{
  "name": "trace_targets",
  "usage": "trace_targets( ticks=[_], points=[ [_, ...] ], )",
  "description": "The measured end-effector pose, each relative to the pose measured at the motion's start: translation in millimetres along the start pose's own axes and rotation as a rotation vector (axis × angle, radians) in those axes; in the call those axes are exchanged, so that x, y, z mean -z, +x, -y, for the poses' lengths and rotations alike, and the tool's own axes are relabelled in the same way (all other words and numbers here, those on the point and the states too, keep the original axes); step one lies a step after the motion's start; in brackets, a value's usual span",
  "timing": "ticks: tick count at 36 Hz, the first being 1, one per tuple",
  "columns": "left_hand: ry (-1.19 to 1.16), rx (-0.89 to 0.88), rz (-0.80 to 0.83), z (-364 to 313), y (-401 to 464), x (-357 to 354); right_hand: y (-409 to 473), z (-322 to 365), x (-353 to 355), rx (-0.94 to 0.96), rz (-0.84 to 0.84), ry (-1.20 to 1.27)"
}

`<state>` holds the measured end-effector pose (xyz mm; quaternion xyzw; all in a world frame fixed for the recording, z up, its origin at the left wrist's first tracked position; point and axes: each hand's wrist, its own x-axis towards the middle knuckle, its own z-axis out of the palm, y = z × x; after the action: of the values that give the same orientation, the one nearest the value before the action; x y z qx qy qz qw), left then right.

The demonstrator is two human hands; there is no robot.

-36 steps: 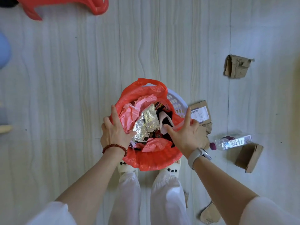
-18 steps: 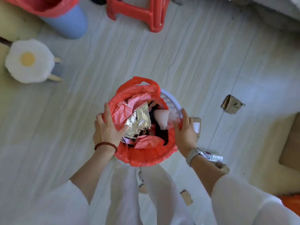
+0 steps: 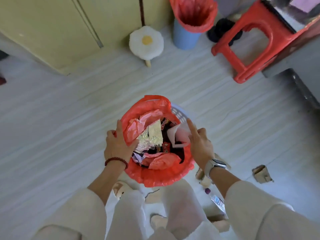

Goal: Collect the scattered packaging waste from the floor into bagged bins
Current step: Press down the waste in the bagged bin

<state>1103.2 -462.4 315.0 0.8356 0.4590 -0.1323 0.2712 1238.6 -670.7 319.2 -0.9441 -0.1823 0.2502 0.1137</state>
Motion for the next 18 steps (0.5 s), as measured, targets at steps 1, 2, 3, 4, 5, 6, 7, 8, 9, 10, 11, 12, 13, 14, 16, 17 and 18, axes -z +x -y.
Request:
trace_targets(
  ticks=[1, 2, 3, 4, 5, 6, 7, 8, 9, 10, 11, 12, 13, 14, 16, 17, 18],
  points=[
    [-0.018, 0.02, -0.012, 19, -3, 9, -4, 17, -7, 0.041, 0.006, -0.035],
    [-0.035, 0.039, -0.023, 39, -6, 18, -8, 34, -13, 0.085, 0.026, -0.069],
    [-0.051, 0.058, -0.036, 60, -10, 28, -13, 54, -17, 0.136, 0.052, -0.1],
    [-0.066, 0.078, -0.05, 82, -13, 37, -18, 76, -22, 0.184, 0.076, -0.121],
    [-0.08, 0.099, -0.065, 104, -17, 47, -24, 98, -26, 0.224, 0.099, -0.133],
    [-0.097, 0.122, -0.082, 127, -21, 56, -29, 121, -32, 0.258, 0.126, -0.139],
    [-0.115, 0.147, -0.101, 149, -26, 65, -34, 143, -39, 0.295, 0.152, -0.14],
    [-0.133, 0.174, -0.118, 171, -30, 74, -40, 166, -47, 0.329, 0.173, -0.138],
    [-0.15, 0.203, -0.136, 192, -34, 83, -45, 188, -57, 0.358, 0.182, -0.124],
    [-0.168, 0.232, -0.155, 213, -38, 91, -50, 211, -67, 0.378, 0.191, -0.102],
    [-0.185, 0.261, -0.178, 233, -42, 100, -55, 233, -78, 0.389, 0.205, -0.084],
    [-0.2, 0.293, -0.202, 253, -45, 108, -61, 255, -89, 0.387, 0.222, -0.07],
    [-0.214, 0.328, -0.224, 272, -48, 115, -66, 277, -101, 0.385, 0.241, -0.063],
    [-0.225, 0.366, -0.242, 290, -52, 122, -72, 298, -113, 0.391, 0.262, -0.058],
    [-0.249, 0.453, -0.273, 326, -60, 135, -84, 336, -137, 0.441, 0.287, -0.066],
    [-0.262, 0.491, -0.289, 343, -64, 142, -91, 355, -147, 0.467, 0.285, -0.077],
    [-0.275, 0.525, -0.304, 360, -68, 148, -98, 373, -156, 0.478, 0.279, -0.073]
  ],
)
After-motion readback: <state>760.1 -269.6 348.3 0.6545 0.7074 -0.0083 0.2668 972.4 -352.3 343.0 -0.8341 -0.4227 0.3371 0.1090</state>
